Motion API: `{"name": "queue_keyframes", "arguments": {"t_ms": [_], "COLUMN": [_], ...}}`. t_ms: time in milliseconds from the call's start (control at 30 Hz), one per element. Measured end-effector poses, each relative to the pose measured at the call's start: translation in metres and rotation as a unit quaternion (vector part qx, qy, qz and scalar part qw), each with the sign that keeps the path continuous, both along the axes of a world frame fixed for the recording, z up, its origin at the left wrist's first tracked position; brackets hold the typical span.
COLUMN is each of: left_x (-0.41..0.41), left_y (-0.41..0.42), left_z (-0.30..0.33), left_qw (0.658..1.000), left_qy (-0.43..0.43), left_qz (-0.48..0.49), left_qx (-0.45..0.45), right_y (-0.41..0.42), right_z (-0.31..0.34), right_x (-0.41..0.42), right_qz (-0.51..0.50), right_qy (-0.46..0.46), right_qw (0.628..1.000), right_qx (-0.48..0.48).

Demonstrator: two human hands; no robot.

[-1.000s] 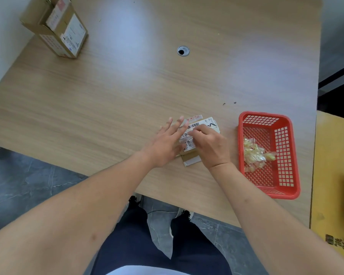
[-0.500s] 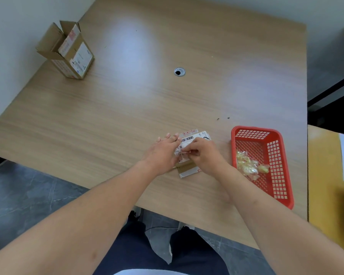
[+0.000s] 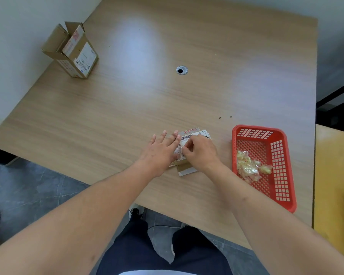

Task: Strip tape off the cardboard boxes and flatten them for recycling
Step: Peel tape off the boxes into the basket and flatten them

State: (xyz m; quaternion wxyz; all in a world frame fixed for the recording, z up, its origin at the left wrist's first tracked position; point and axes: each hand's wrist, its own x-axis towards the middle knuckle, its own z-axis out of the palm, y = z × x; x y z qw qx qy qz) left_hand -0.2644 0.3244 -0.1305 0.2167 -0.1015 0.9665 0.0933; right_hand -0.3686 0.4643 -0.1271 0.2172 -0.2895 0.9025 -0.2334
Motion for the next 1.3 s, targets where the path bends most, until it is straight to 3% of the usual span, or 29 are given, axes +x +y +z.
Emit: {"name": "queue_keyframes", "arguments": {"t_ms": [300, 700, 933, 1133, 1300], "left_x": [-0.002, -0.010, -0.029, -0.022, -0.020], "left_y": [0.003, 0.007, 0.019, 0.031, 0.031], "left_z": [0.003, 0.012, 0.028, 0.023, 0.015], "left_qw": [0.999, 0.998, 0.999, 0.996, 0.996], "left_qy": [-0.028, -0.045, 0.003, 0.051, 0.051], "left_qz": [0.005, -0.013, -0.019, 0.036, 0.030], "left_qx": [-0.017, -0.044, -0.039, 0.058, 0.069], "right_y": [0.011, 0.029, 0.039, 0.039, 0.028], "right_z": [-0.004, -0.006, -0.011, -0.012, -0.006], "right_x": [-0.010, -0.009, -0.012, -0.014, -0.016], "right_qz": [-0.144, -0.069, -0.024, -0.034, -0.061], "right_qy": [-0.027, 0.153, 0.224, 0.191, 0.153], "right_qw": [0.987, 0.983, 0.974, 0.979, 0.979], "right_qx": [-0.062, -0.077, -0.035, -0.062, -0.121]}}
